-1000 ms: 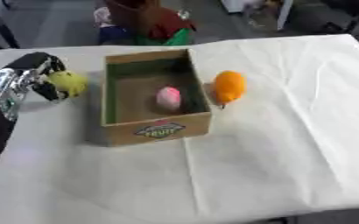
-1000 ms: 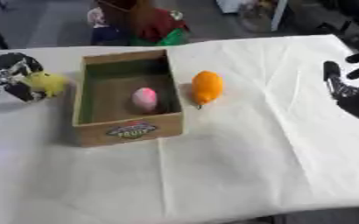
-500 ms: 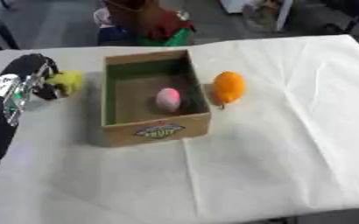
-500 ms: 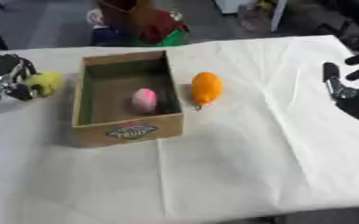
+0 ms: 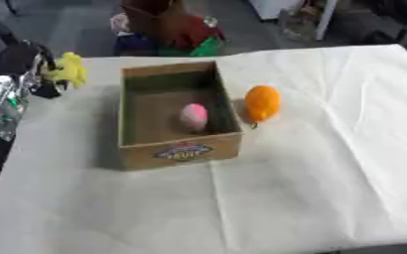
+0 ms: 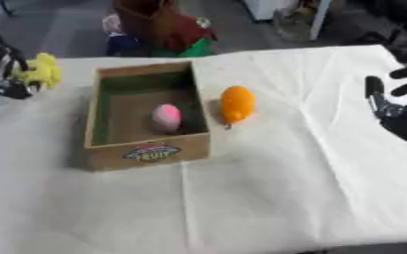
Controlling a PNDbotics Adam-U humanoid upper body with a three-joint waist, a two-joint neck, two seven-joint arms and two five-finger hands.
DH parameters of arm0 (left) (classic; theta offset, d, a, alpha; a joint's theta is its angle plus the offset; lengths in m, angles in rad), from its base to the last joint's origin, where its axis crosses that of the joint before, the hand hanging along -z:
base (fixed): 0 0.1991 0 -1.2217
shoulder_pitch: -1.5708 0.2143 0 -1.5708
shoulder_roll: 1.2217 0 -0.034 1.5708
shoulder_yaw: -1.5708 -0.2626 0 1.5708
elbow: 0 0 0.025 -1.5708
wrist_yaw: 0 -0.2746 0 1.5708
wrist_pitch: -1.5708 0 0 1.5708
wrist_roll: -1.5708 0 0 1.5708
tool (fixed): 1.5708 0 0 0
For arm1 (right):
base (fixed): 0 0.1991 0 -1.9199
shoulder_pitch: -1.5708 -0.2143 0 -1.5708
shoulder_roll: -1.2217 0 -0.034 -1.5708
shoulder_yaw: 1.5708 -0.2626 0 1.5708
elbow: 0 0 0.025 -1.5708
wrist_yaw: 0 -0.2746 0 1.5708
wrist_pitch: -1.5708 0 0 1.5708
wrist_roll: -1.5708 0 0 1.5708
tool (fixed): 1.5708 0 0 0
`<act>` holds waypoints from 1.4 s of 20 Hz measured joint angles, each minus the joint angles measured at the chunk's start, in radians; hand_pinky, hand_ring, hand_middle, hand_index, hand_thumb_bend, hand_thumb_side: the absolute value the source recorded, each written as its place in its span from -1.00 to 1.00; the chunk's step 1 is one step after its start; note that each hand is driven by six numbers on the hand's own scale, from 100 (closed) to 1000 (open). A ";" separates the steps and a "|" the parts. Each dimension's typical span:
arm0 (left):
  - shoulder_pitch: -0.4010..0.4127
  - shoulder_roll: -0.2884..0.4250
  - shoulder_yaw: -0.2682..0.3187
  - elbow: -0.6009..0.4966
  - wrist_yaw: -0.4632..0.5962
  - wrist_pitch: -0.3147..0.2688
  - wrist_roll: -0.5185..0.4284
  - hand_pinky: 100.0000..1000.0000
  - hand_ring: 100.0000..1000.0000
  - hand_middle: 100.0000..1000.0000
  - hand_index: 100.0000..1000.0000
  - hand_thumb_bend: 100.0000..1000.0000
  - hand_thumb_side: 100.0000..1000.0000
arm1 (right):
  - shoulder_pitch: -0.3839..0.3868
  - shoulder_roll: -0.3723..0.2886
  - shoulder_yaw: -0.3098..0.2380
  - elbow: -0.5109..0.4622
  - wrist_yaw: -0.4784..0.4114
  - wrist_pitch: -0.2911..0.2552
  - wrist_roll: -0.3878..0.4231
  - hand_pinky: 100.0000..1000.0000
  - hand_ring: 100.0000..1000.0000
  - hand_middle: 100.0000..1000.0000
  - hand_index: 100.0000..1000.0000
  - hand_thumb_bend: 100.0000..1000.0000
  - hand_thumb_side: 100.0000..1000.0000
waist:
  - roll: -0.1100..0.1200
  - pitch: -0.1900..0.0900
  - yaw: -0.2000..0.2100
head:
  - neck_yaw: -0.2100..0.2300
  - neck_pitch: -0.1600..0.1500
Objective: Pick up objects on the table and place them in the box.
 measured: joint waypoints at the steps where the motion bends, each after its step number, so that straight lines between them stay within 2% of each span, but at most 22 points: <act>1: 0.000 0.003 -0.011 -0.042 0.030 -0.007 -0.007 -0.02 -0.49 -0.77 -0.47 -0.21 -1.00 | 0.000 0.000 0.000 0.001 0.000 0.000 0.000 -0.13 0.17 0.23 0.59 -0.50 -1.00 | 0.001 -0.001 0.001 | -0.001 0.000; 6: -0.002 0.001 -0.084 -0.222 0.173 -0.042 -0.056 -0.02 -0.47 -0.76 -0.46 -0.17 -1.00 | 0.000 0.000 0.000 0.004 0.000 -0.001 0.001 -0.13 0.17 0.23 0.59 -0.50 -1.00 | 0.001 -0.003 -0.001 | -0.001 0.000; 9: -0.013 -0.018 -0.136 -0.291 0.228 -0.063 -0.099 0.00 -0.46 -0.75 -0.45 -0.19 -1.00 | 0.000 0.000 0.000 0.004 0.000 -0.004 0.004 -0.13 0.17 0.23 0.59 -0.50 -1.00 | 0.001 -0.004 -0.004 | 0.002 0.000; 15: -0.022 -0.064 -0.230 -0.326 0.262 -0.102 -0.190 0.05 -0.43 -0.72 -0.41 -0.24 -1.00 | -0.001 0.000 0.000 0.006 0.000 -0.005 0.006 -0.13 0.17 0.22 0.59 -0.50 -1.00 | 0.001 -0.007 -0.007 | 0.003 0.000; 17: -0.013 -0.068 -0.256 -0.326 0.268 -0.116 -0.222 0.06 -0.40 -0.68 -0.37 -0.20 -1.00 | -0.001 0.000 0.001 0.007 0.000 -0.005 0.006 -0.13 0.17 0.22 0.59 -0.50 -1.00 | 0.001 -0.007 -0.007 | 0.003 0.000; 19: -0.002 -0.069 -0.278 -0.319 0.281 -0.127 -0.255 0.09 -0.34 -0.60 -0.31 -0.07 -1.00 | -0.001 0.000 0.001 0.010 0.000 -0.006 0.007 -0.13 0.17 0.22 0.59 -0.50 -1.00 | 0.001 -0.007 -0.007 | 0.002 0.000; 21: 0.009 -0.070 -0.292 -0.311 0.307 -0.139 -0.283 0.14 -0.24 -0.48 -0.20 0.16 -1.00 | -0.001 0.000 0.001 0.010 0.000 -0.006 0.007 -0.13 0.17 0.22 0.59 -0.50 -1.00 | 0.001 -0.007 -0.007 | 0.001 -0.001; 24: 0.026 -0.072 -0.308 -0.308 0.365 -0.168 -0.339 0.24 0.02 -0.13 0.13 0.36 -1.00 | -0.001 0.000 0.001 0.010 0.000 -0.007 0.008 -0.13 0.17 0.22 0.59 -0.50 -1.00 | 0.000 -0.007 -0.005 | -0.002 -0.001; 26: 0.038 -0.072 -0.313 -0.311 0.414 -0.190 -0.386 0.30 0.17 0.07 0.31 0.64 -1.00 | -0.002 0.000 0.000 0.011 0.000 -0.007 0.008 -0.13 0.17 0.22 0.59 -0.50 -1.00 | 0.000 -0.007 -0.001 | -0.002 -0.001; 28: 0.055 -0.069 -0.312 -0.332 0.465 -0.207 -0.419 0.35 0.31 0.23 0.41 0.84 -0.96 | -0.007 0.000 0.000 0.014 0.000 -0.006 0.008 -0.13 0.17 0.22 0.59 -0.50 -1.00 | 0.000 -0.007 0.001 | -0.005 -0.001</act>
